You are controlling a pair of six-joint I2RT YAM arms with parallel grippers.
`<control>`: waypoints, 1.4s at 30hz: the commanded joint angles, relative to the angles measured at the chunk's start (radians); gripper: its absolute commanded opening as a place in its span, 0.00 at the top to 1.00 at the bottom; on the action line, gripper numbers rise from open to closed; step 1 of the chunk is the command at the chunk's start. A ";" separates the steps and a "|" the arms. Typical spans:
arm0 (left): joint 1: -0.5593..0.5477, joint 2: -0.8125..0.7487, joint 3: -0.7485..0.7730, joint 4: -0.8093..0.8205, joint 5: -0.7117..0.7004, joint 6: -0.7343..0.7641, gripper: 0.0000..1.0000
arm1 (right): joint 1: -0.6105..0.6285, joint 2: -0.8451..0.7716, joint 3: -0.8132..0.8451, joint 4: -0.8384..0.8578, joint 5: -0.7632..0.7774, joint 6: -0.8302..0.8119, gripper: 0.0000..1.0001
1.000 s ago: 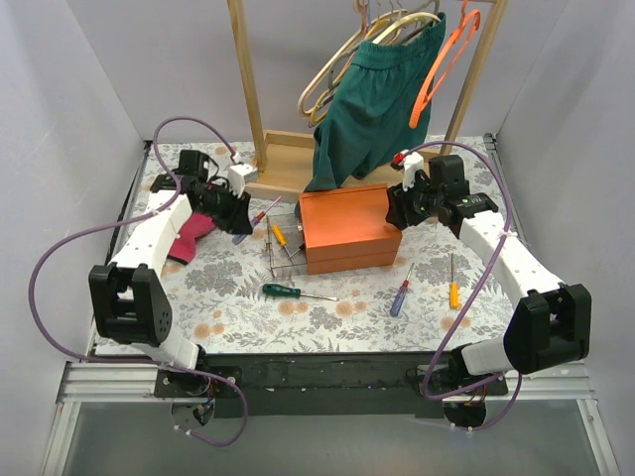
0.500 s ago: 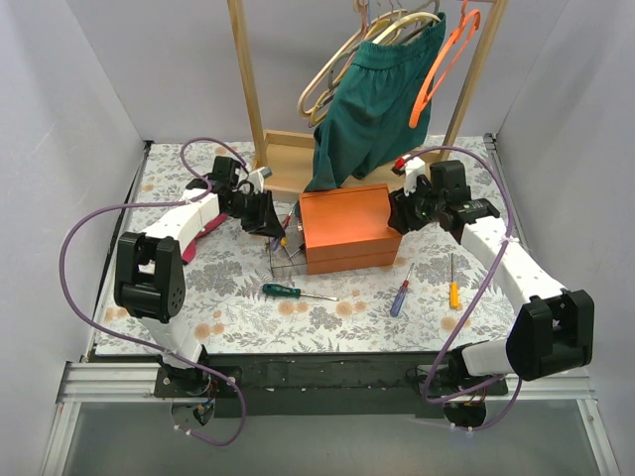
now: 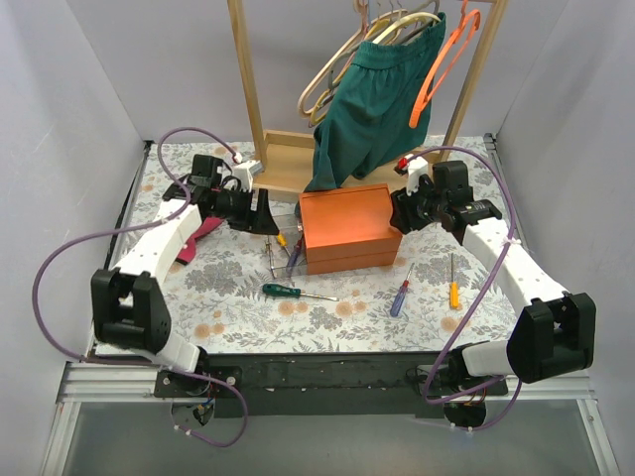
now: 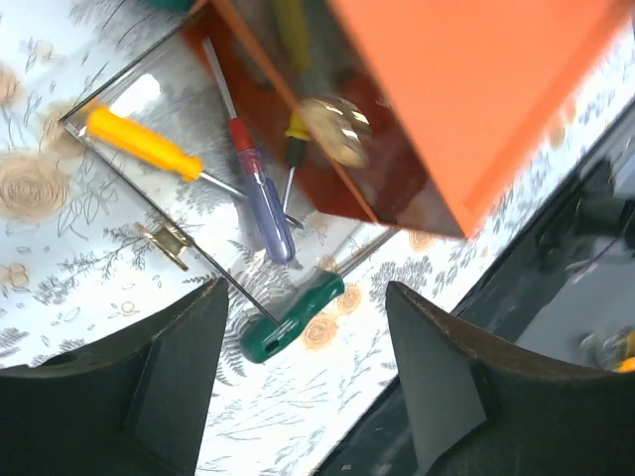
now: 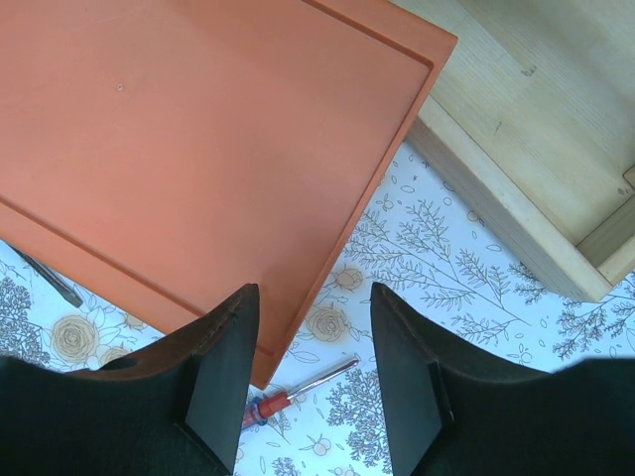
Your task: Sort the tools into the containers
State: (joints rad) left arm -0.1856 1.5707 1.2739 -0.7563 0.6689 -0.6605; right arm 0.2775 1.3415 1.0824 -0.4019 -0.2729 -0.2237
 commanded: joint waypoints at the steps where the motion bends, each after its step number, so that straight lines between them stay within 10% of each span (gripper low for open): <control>1: -0.003 -0.181 -0.093 -0.071 0.133 0.404 0.36 | -0.004 -0.005 0.004 0.017 -0.019 0.003 0.43; 9: -0.077 -0.311 -0.244 -0.213 0.114 0.930 0.37 | -0.006 -0.004 0.010 0.041 0.010 0.000 0.44; 19: -0.280 -0.434 -0.510 0.197 -0.011 0.918 0.37 | -0.006 -0.044 -0.015 -0.022 0.015 -0.008 0.43; 42: -0.396 -0.161 -0.504 0.242 -0.092 0.954 0.41 | -0.006 -0.100 -0.018 0.006 -0.017 0.014 0.43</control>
State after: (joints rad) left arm -0.5739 1.4311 0.7921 -0.5701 0.6132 0.2623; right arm 0.2752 1.2793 1.0321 -0.4156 -0.2657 -0.2310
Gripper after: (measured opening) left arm 0.594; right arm 0.573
